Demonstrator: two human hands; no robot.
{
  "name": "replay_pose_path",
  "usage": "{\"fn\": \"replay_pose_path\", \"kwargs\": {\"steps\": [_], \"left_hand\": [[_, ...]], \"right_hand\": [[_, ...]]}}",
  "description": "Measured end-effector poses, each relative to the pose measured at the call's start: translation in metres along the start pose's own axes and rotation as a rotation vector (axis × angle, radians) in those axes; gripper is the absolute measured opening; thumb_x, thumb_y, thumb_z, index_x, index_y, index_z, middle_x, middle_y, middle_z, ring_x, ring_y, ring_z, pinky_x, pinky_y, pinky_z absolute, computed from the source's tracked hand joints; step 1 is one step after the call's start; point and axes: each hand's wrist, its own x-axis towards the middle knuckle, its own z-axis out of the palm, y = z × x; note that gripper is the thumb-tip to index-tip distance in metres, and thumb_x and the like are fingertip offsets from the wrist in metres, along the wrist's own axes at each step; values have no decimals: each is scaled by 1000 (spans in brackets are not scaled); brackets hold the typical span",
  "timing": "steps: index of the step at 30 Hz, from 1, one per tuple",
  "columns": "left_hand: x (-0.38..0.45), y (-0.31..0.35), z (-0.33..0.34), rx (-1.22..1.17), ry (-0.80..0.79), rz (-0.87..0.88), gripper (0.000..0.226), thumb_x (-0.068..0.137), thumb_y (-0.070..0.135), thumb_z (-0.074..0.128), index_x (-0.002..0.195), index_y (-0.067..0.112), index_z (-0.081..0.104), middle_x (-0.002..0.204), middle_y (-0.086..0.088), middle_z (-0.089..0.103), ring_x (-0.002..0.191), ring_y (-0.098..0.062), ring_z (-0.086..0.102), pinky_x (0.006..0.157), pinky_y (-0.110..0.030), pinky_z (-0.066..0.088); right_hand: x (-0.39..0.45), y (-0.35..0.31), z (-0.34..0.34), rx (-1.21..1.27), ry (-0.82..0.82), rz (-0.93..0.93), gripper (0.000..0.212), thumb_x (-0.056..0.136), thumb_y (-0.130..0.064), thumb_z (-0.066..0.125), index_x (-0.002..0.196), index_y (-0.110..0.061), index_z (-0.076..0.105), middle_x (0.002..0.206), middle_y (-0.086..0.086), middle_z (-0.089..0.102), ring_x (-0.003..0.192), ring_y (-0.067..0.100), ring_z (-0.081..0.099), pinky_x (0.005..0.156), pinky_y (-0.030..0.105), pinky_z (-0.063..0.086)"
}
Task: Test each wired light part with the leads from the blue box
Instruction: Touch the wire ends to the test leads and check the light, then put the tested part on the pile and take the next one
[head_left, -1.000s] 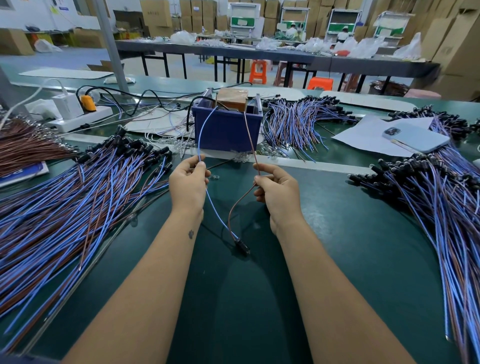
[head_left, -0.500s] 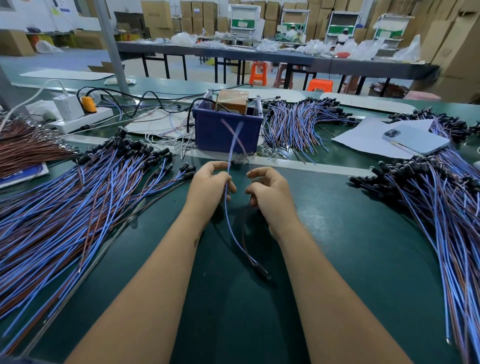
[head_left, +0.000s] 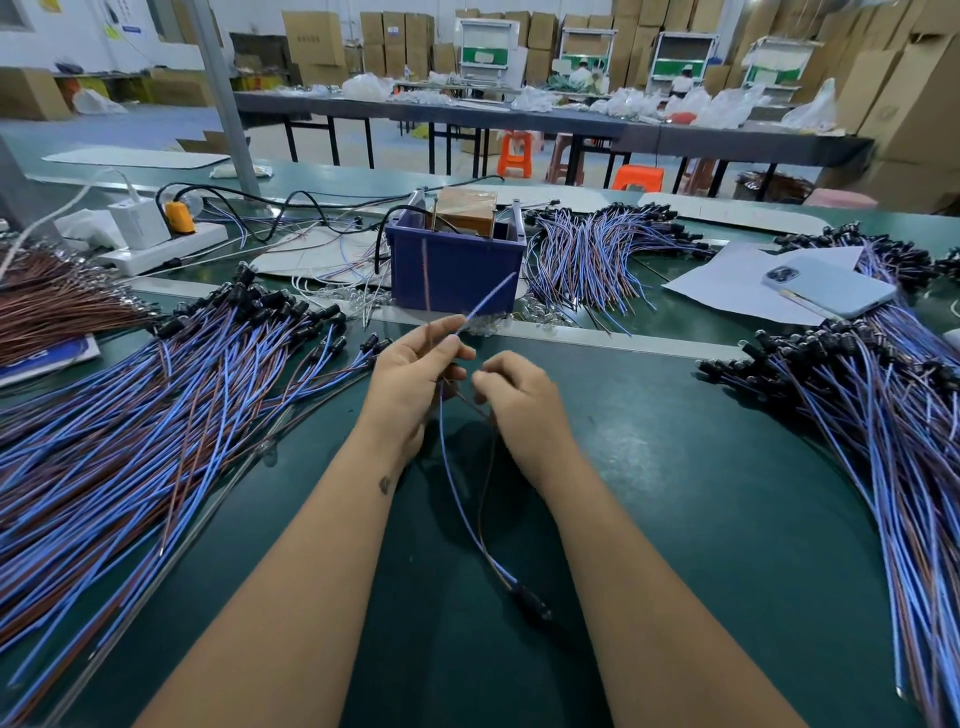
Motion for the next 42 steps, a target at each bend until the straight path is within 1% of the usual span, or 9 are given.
{"fn": "replay_pose_path", "kwargs": {"steps": [6,8,11,20,24,28,31,36,42], "left_hand": [[-9,1,8,21,-164,-64,16,95,3,55,100,15,66,81,1,73,58,-4,61,54,-16,48],[-10,-2,9,269,-99,63,18,92,1,59,96,16,66,79,-1,73,57,-3,60,55,-15,48],[-11,-9,13,589,-7,226,21,89,0,61,88,20,70,77,2,73,69,-8,66,64,-19,51],[-14,-14,15,1092,-133,551,23,88,6,57,106,5,72,98,-15,73,91,-36,65,77,-43,49],[-18,-9,18,903,-106,419,37,76,22,52,102,6,73,94,-9,72,85,-22,64,79,-33,50],[-10,-7,13,490,49,186,17,88,20,59,85,18,76,84,-1,75,78,-13,65,80,-31,52],[-4,-9,9,413,95,182,19,92,19,66,74,16,72,74,-4,73,70,-16,67,72,-33,57],[-1,-11,10,137,91,102,8,92,11,64,90,10,56,67,-1,71,58,-8,64,57,-19,52],[6,-9,10,-189,47,-109,37,96,-11,38,122,8,56,75,1,63,52,-3,52,50,-14,45]], "right_hand": [[3,-2,-7,472,89,125,19,95,-14,54,86,-16,70,80,2,71,78,18,63,74,36,52],[4,-1,-8,376,202,51,14,93,-16,59,84,-22,67,74,-7,69,69,6,62,67,25,51],[6,1,-9,227,364,-66,13,88,-19,68,85,-29,61,72,-7,66,66,7,62,69,32,55],[8,4,-5,281,200,-14,9,87,-13,69,82,-19,75,85,4,72,77,9,63,72,25,48],[7,2,-1,392,199,-10,15,90,-9,64,79,-19,69,96,19,67,81,18,61,80,35,52],[14,3,-6,546,205,90,23,98,-13,53,78,-19,60,78,-5,61,78,8,56,74,28,50],[16,2,-7,732,136,149,21,101,-11,46,83,-14,56,91,3,62,89,18,61,77,31,53],[13,2,-7,673,88,123,19,101,-12,47,86,-10,59,77,6,65,64,16,60,64,26,53],[10,4,-6,549,121,95,21,98,-6,50,93,-15,68,60,-3,49,54,7,44,50,16,37]]}}
